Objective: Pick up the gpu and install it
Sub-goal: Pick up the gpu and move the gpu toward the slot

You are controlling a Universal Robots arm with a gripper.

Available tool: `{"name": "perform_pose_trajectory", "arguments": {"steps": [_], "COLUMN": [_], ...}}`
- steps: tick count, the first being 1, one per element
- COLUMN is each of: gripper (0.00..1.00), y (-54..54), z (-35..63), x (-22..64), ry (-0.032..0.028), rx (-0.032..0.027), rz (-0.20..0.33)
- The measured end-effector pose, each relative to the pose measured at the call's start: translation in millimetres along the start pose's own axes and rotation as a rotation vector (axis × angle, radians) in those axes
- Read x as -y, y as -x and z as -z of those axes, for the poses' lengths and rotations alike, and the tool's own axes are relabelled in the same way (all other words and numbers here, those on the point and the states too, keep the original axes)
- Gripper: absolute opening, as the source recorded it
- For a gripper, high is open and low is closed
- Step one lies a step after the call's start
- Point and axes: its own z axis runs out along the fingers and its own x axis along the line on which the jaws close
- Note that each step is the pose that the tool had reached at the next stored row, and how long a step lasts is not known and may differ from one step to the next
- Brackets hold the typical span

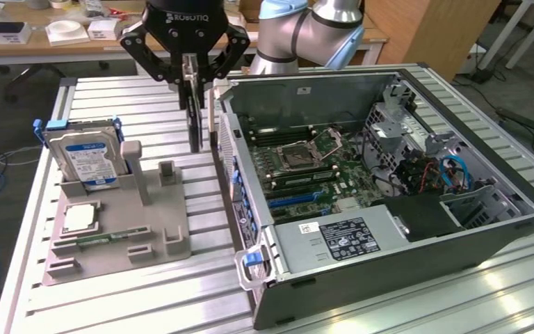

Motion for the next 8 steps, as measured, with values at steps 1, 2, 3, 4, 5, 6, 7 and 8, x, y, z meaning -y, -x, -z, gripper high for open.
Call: {"name": "perform_pose_trajectory", "arguments": {"steps": [1,2,3,4,5,6,7,8], "gripper": [0.26,0.26,0.26,0.26,0.26,0.26,0.26,0.26], "y": [0.7,1.4,2.2,3.0,3.7,4.5,5.2,6.0], "z": [0.0,0.0,0.0,0.0,0.0,0.0,0.0,0.0], "x": [0.0,0.0,0.0,-0.1,-0.1,-0.1,-0.2,-0.2], "ry": [0.0000,0.0000,0.0000,0.0000,0.0001,0.0000,0.0000,0.0001], "rx": [0.0000,0.0000,0.0000,0.0000,0.0001,0.0000,0.0000,0.0000], "rz": [0.000,0.000,0.000,0.000,0.000,0.000,0.000,0.000]}}
